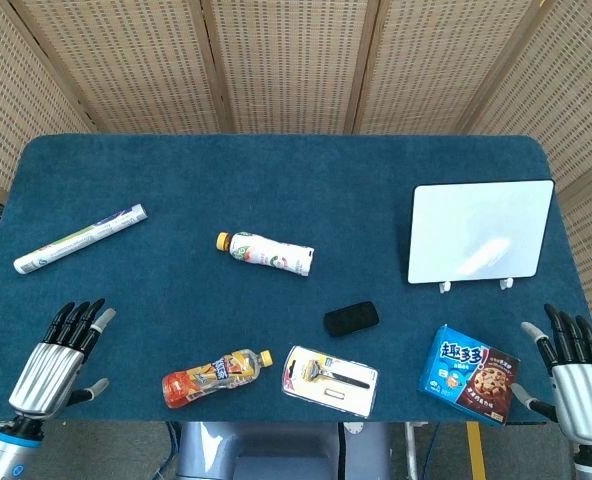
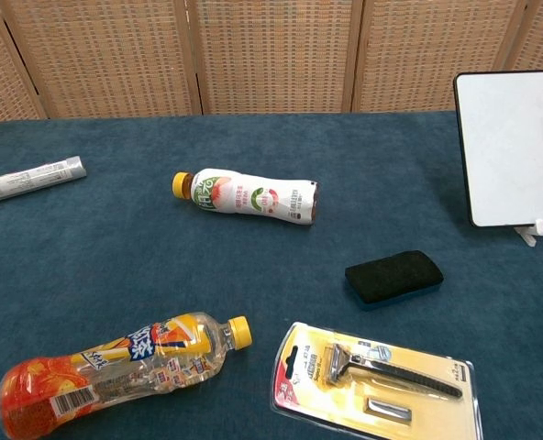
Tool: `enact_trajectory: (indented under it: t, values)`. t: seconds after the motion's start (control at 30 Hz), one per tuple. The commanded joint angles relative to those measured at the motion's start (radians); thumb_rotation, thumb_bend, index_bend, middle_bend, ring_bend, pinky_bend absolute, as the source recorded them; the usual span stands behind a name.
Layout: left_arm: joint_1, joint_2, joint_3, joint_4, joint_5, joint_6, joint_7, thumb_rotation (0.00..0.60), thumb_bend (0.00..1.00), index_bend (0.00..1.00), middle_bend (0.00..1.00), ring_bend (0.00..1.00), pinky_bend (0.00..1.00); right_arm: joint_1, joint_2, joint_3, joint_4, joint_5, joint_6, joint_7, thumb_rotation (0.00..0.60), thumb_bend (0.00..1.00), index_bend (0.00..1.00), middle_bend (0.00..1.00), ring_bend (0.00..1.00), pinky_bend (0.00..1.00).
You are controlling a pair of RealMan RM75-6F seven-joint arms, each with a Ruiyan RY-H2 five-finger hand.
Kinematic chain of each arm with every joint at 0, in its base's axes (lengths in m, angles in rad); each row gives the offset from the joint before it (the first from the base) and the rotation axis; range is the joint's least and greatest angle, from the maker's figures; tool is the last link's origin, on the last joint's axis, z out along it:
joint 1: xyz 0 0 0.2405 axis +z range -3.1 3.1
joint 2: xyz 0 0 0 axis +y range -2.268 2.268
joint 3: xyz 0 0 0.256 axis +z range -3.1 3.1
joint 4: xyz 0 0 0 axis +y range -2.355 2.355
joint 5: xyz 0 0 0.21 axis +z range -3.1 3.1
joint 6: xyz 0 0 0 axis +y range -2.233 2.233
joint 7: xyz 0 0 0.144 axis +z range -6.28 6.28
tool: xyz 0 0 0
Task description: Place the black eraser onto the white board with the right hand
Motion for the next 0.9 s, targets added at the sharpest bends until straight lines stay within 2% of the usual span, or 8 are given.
enact_trajectory:
  t: [0.03, 0.33, 0.53, 0.77, 0.9]
  values:
    - [-0.001, 0.001, -0.002, -0.001, -0.003, 0.0, -0.003, 0.6, 0.13, 0.0, 0.0, 0.0, 0.0, 0.021, -0.011, 0.014, 0.001, -0.027, -0.005, -0.016, 0.6, 0.0, 0.21, 0.0, 0.0, 0.0]
    - [-0.001, 0.007, -0.006, -0.003, -0.003, 0.006, -0.02, 0.6, 0.13, 0.0, 0.0, 0.0, 0.0, 0.142, 0.02, 0.045, -0.149, -0.001, -0.207, -0.136, 0.6, 0.0, 0.22, 0.0, 0.0, 0.0]
    - [-0.002, 0.013, -0.007, -0.004, -0.004, 0.009, -0.036, 0.6, 0.13, 0.0, 0.0, 0.0, 0.0, 0.235, -0.013, 0.075, -0.215, 0.068, -0.368, -0.255, 0.6, 0.0, 0.25, 0.0, 0.0, 0.0]
    - [-0.004, 0.021, -0.008, -0.007, -0.007, 0.008, -0.056, 0.6, 0.13, 0.0, 0.0, 0.0, 0.0, 0.353, -0.095, 0.129, -0.258, 0.243, -0.559, -0.41, 0.6, 0.0, 0.26, 0.0, 0.0, 0.0]
    - [-0.006, 0.022, -0.001, -0.01, 0.008, 0.005, -0.056, 0.6, 0.13, 0.0, 0.0, 0.0, 0.0, 0.417, -0.146, 0.162, -0.261, 0.367, -0.625, -0.514, 0.6, 0.0, 0.26, 0.0, 0.0, 0.0]
